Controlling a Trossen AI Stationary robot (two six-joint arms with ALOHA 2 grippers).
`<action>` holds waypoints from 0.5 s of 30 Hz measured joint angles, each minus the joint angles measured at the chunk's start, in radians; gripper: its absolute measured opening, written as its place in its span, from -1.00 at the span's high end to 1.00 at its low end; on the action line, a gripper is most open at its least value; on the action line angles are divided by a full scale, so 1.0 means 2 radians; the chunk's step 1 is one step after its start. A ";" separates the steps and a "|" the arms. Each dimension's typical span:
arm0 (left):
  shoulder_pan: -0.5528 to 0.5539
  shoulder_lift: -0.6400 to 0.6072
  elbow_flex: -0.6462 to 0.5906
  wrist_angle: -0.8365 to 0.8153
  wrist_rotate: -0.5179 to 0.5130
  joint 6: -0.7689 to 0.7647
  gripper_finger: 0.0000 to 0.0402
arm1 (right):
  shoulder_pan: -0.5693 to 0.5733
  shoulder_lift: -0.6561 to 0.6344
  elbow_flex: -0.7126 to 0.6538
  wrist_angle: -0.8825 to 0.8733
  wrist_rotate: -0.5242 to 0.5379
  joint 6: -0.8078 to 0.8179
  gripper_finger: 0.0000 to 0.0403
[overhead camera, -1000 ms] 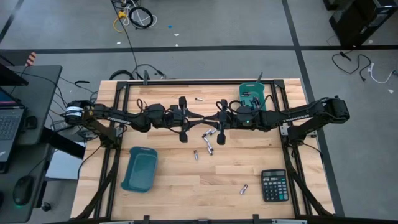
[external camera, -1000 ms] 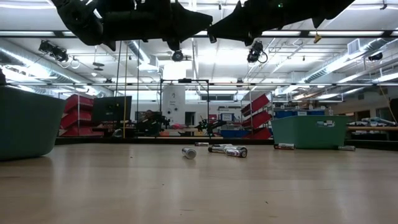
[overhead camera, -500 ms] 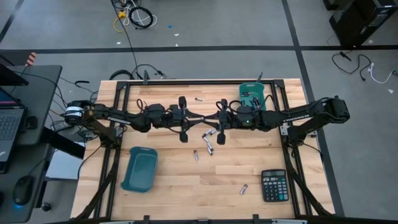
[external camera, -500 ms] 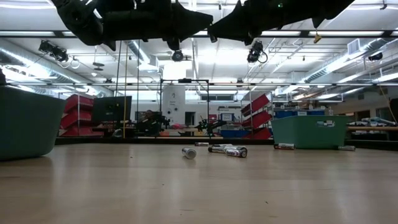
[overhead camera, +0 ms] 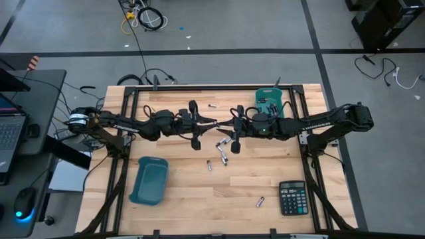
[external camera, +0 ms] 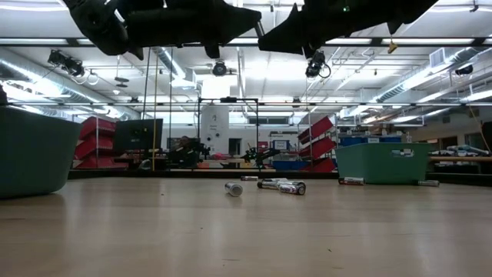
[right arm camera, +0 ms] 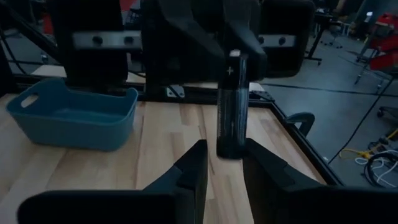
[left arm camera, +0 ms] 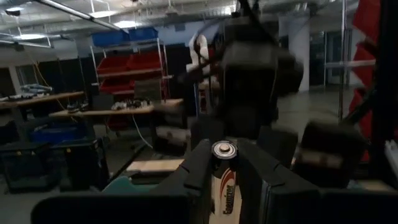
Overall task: Sort batteries
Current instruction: Put the silver battery into the blue bin
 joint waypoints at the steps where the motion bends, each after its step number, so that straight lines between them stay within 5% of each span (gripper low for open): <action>1: 0.000 -0.005 0.000 0.001 0.000 -0.005 0.72 | 0.000 0.000 0.000 0.000 0.001 0.000 0.57; 15: -0.036 -0.140 0.000 -0.167 -0.014 -0.020 0.72 | -0.010 -0.025 0.000 -0.020 0.005 0.002 0.56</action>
